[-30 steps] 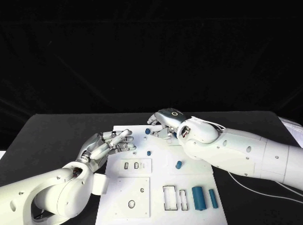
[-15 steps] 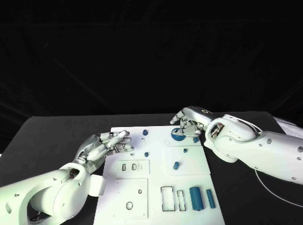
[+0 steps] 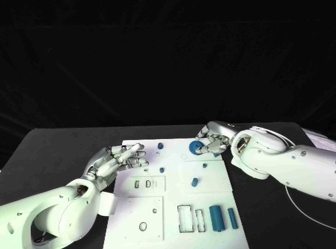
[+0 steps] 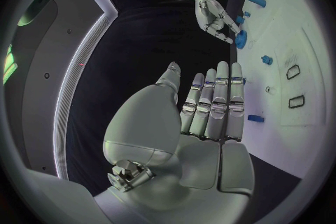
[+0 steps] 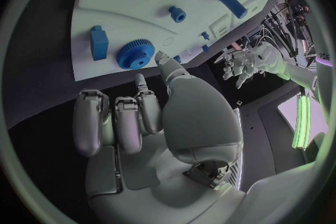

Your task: Assemble the parts on the task board

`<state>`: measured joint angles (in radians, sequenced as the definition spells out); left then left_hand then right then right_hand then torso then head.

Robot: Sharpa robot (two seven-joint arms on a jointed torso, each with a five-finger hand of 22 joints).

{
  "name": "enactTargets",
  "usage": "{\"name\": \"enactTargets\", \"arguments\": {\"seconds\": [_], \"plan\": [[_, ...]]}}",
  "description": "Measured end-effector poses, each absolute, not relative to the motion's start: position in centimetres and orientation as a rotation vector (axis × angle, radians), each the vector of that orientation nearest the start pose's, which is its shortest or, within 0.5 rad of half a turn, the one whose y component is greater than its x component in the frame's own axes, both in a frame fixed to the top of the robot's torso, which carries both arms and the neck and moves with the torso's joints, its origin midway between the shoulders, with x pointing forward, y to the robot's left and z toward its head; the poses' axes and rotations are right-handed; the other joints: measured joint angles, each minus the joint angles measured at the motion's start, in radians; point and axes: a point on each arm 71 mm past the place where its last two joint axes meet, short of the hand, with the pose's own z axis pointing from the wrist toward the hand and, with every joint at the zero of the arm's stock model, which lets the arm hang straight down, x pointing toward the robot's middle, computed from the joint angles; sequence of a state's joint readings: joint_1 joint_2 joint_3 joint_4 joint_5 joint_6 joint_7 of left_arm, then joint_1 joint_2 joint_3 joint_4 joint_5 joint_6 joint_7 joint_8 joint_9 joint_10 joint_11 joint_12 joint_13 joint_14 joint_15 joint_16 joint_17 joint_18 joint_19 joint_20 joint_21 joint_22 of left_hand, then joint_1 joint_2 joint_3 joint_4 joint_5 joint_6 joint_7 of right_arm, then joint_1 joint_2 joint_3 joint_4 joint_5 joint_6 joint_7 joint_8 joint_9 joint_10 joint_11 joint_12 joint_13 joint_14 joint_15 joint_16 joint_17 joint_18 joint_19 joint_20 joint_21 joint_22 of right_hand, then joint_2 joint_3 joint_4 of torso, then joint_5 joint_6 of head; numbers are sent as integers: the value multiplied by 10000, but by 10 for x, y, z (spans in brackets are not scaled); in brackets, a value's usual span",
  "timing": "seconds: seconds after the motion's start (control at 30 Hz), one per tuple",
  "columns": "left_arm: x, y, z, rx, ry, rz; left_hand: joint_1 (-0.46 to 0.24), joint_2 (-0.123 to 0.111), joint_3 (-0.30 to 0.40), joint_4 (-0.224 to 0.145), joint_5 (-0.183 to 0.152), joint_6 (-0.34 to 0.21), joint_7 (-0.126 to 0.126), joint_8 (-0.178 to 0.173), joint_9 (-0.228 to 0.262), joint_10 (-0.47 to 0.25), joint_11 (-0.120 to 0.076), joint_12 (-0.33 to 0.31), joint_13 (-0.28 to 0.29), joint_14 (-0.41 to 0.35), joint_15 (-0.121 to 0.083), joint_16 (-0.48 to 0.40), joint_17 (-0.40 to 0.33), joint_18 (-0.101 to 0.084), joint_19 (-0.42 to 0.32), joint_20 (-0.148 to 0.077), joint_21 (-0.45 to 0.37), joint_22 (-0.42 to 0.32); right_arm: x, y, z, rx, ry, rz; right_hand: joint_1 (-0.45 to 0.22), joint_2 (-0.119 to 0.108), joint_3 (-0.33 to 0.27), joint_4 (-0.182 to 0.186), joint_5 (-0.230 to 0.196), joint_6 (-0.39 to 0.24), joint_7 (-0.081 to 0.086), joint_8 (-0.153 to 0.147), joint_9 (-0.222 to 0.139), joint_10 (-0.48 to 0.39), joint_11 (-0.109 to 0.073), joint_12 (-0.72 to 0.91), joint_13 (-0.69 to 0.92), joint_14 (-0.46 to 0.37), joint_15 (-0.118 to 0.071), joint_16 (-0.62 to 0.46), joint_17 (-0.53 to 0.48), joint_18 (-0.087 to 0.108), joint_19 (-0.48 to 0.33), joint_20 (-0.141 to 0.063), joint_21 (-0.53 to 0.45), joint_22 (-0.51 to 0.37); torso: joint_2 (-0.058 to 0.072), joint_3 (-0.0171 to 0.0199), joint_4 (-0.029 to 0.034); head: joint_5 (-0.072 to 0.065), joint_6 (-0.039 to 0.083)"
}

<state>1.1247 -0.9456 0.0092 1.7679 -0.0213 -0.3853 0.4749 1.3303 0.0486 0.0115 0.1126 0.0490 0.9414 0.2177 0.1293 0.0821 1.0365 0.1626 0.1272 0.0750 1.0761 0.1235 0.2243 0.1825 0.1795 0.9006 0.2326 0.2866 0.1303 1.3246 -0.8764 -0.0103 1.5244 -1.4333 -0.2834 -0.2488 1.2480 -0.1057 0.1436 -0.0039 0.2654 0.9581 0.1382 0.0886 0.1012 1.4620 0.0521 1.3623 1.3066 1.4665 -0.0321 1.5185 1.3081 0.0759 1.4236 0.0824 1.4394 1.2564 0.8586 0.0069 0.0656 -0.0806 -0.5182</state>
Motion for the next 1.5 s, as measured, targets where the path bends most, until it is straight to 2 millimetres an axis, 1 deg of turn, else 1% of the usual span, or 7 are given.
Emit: {"name": "enactTargets", "arguments": {"seconds": [0.13, 0.53, 0.83, 0.97, 1.17, 1.33, 1.5], "plan": [[436, 192, -168, -10899, 13684, -16651, 0, 0, 0, 0, 0, 0, 0, 0, 0, 0, 0, 0, 0, 0, 0, 0, -1, 0, 0, 0, 0, 1, 512, -222, -116, -449, 16045, 4752, 66, 67, -28, 28, 0, -15, 14, 40, 32, 9, 8, 337, 16, -1, 71, 142, 0, 0, 0, 0, 2, 68, 3, -3, 1, 1, -12], [436, 192, -168, -10897, 13699, -16674, 0, 0, -28, -28, 0, 0, 0, 2, 1, 0, 0, 0, 1, 0, 0, 0, -2, 0, 0, 0, 0, -8, 518, -221, -118, -386, 16100, 4268, 75, 140, -69, 69, 38, -19, 19, 124, 59, 10, 10, 462, 15, -1, 71, 188, -2, 1, 35, 36, 55, 133, 11, -23, 4, -35, 23], [436, 191, -168, -10894, 13706, -16689, 0, 0, -28, -28, 0, 0, 0, 3, 1, 0, 0, 0, 1, 0, 0, 0, -3, 0, 0, 0, 0, -8, 521, -219, -121, -458, 16264, 4059, 85, 206, -97, 97, -65, 13, 65, 193, 77, 10, 11, 461, 13, -1, 71, 187, -2, 2, 34, 36, 55, 182, 16, -23, 12, -59, -29], [436, 191, -168, -10896, 13706, -16687, 0, 0, -28, -28, 0, 0, 0, 3, 1, 0, 0, 0, 1, 0, 0, 0, -3, 0, 0, 0, 0, -8, 522, -218, -120, -603, 16291, 3968, 76, 294, -97, 97, -101, 77, 39, 196, 101, 9, 11, 499, 13, 0, 71, 187, -3, 3, 70, 72, 96, 190, 16, -22, 12, -61, -53], [436, 191, -168, -10896, 13707, -16686, 0, 0, -28, -28, 0, 0, 0, 4, 2, 0, 0, 0, 2, 0, 0, 0, 6, 0, 0, 0, 0, -8, 522, -216, -119, -872, 16263, 3854, 201, 419, -78, 78, -195, 381, -14, 383, 128, 9, 11, 539, 12, 0, 70, 226, -4, 3, 77, 65, 96, 228, 17, -12, 1, -62, -67], [436, 191, -168, -10896, 13708, -16687, 0, 0, -28, -28, 0, 0, 0, 4, 2, 0, 0, 0, 2, 0, 0, 0, 6, 0, 0, 0, 0, -7, 521, -212, -118, -1234, 16101, 3735, 434, 652, 347, -76, -686, 686, -74, 469, 176, 59, -83, 587, 11, 1, 72, 225, -4, 5, 152, -10, 140, 293, 17, -12, 2, -56, -83], [436, 191, -168, -10897, 13708, -16686, 0, 0, -28, -28, 0, 0, 0, -33, 2, 0, 0, 0, 2, 0, 0, 0, 5, 0, 0, 0, 0, -7, 517, -206, -117, -1653, 15754, 3707, 729, 830, 892, -409, -864, 708, -55, 474, 171, 60, -153, 639, 10, 1, -41, 129, -5, 5, 214, -72, 203, 410, 18, -11, 7, -49, -92]]}}
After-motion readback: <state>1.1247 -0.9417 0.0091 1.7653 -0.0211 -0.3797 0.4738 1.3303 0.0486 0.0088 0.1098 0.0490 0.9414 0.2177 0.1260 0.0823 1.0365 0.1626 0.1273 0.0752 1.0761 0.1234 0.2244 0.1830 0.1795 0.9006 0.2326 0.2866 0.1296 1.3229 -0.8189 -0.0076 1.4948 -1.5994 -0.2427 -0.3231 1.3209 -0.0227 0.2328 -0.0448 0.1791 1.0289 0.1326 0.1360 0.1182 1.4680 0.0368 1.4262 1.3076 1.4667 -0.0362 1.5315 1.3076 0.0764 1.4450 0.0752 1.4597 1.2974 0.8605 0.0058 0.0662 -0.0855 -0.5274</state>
